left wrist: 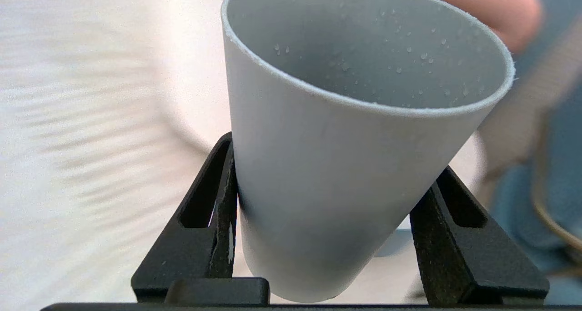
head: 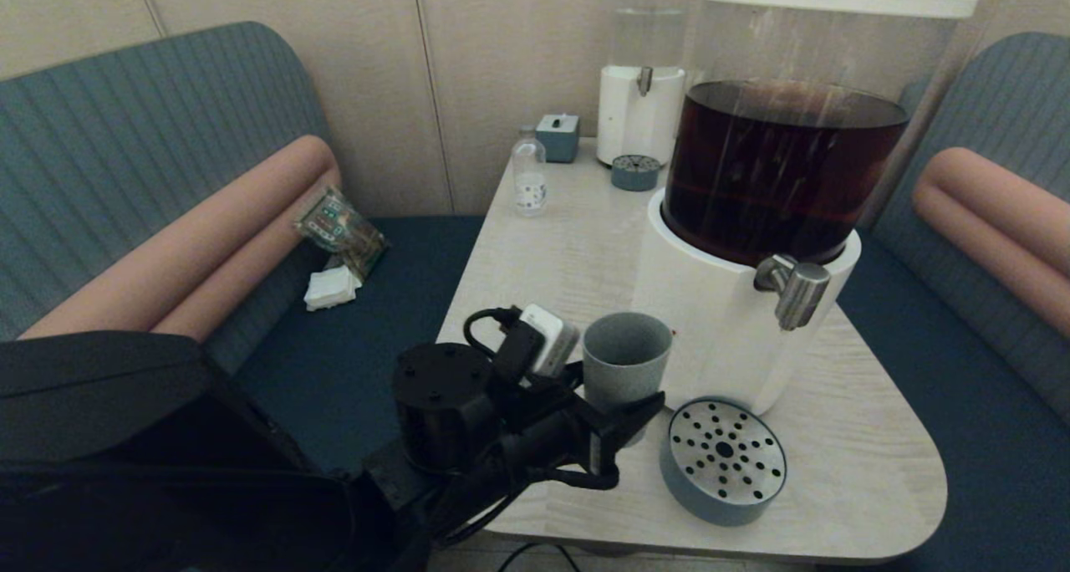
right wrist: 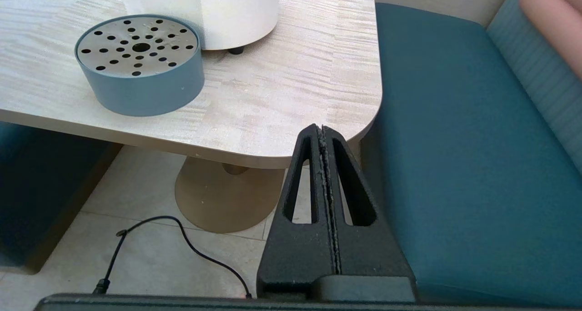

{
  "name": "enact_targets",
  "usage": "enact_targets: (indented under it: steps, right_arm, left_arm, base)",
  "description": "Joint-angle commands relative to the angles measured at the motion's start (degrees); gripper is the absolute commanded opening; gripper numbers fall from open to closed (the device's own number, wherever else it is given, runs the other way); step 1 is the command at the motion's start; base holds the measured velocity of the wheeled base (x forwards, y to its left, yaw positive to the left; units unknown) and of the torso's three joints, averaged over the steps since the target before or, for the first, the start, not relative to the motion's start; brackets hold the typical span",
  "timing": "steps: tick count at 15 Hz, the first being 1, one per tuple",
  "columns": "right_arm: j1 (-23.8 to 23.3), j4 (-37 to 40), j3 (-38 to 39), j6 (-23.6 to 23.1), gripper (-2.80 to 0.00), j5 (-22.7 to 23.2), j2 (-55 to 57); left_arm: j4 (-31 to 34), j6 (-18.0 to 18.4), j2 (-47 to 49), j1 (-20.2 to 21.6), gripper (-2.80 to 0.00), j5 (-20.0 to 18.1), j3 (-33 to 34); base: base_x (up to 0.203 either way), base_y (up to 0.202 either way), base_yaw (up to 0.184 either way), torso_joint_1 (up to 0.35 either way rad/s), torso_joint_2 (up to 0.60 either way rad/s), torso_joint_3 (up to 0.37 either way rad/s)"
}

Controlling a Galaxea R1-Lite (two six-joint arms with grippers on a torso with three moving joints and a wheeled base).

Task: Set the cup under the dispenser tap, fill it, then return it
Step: Place the cup next to the water dispenser

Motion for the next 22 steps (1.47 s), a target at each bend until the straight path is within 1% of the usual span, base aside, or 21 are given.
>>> enact_targets:
  steps: [1,4,7,10,13,16,20,22]
  right_arm:
    - [0.0,0.0,0.0,-0.1,-2.80,0.0,-0.1]
    - [0.0,0.0,0.0,0.0,-2.80,0.1,-0.1]
    - [0.0,0.0,0.0,-0.1,-2.80,0.0,-0.1]
    - [0.0,0.0,0.0,0.0,-2.80,0.0,-0.1]
    - [0.0,0.0,0.0,-0.1,-2.80,0.0,-0.1]
    - [0.0,0.0,0.0,-0.1,-2.80,0.0,-0.1]
    - [0.0,0.0,0.1,-0.1,-2.80,0.0,-0.1]
    - [0.0,0.0,0.0,-0.1,-2.80,0.0,-0.1]
  left_arm:
    - [-0.4,0.0,-3.1,4.8,-2.80,0.0,1.8]
    - [-0.5,0.2,-2.4,13.4,-2.80,-0.3,1.7]
    - [-2.3,0.2,2.3,17.7,-2.80,-0.6,-1.1]
    - [-3.2,0.1,9.0,19.2,-2.80,-0.7,-6.5]
    - [-3.6,-0.3,15.7,20.0,-2.80,-0.6,-13.9]
    - [-3.8,-0.8,20.4,20.9,-2.80,-0.5,-18.8]
    - [-3.9,-0.7,24.8,21.7,-2.80,-0.2,-22.8]
    - [-3.9,-0.7,25.8,22.1,-2.80,0.0,-23.1]
  base:
    - [0.000,0.000,0.000,0.000,0.00,0.000]
    - [0.000,0.000,0.000,0.000,0.00,0.000]
    - [0.000,0.000,0.000,0.000,0.00,0.000]
    - [0.000,0.000,0.000,0.000,0.00,0.000]
    - [0.000,0.000,0.000,0.000,0.00,0.000]
    - [0.000,0.000,0.000,0.000,0.00,0.000]
    - [0.000,0.000,0.000,0.000,0.00,0.000]
    - [0.000,0.000,0.000,0.000,0.00,0.000]
